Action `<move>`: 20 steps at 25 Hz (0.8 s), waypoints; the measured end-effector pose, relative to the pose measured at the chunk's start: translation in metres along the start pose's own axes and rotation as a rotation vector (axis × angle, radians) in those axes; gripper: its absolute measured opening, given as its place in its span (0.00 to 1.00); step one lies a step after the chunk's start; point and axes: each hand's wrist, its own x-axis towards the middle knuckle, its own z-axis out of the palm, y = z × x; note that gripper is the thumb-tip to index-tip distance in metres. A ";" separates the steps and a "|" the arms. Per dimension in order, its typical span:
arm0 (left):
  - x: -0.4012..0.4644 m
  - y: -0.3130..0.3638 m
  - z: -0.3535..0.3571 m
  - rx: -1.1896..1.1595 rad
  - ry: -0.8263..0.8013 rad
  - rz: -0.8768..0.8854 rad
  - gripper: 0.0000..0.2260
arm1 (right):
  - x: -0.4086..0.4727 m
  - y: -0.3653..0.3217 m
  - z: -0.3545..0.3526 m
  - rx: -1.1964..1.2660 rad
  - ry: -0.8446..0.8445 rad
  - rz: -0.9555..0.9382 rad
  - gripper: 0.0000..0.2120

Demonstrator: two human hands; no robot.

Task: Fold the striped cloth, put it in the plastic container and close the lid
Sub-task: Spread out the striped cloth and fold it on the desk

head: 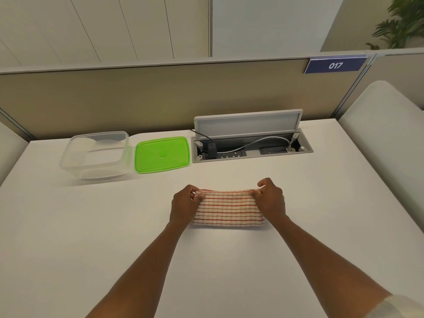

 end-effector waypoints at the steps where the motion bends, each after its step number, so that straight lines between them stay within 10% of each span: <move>1: 0.002 -0.001 0.000 0.005 -0.006 -0.004 0.04 | 0.001 0.001 0.001 -0.009 -0.005 0.007 0.12; 15: 0.013 -0.001 0.008 0.164 -0.034 -0.013 0.10 | 0.015 0.015 0.016 -0.069 -0.052 0.085 0.12; 20: -0.006 0.019 0.020 0.424 0.062 0.339 0.22 | 0.000 0.004 0.019 -0.216 0.192 -0.211 0.21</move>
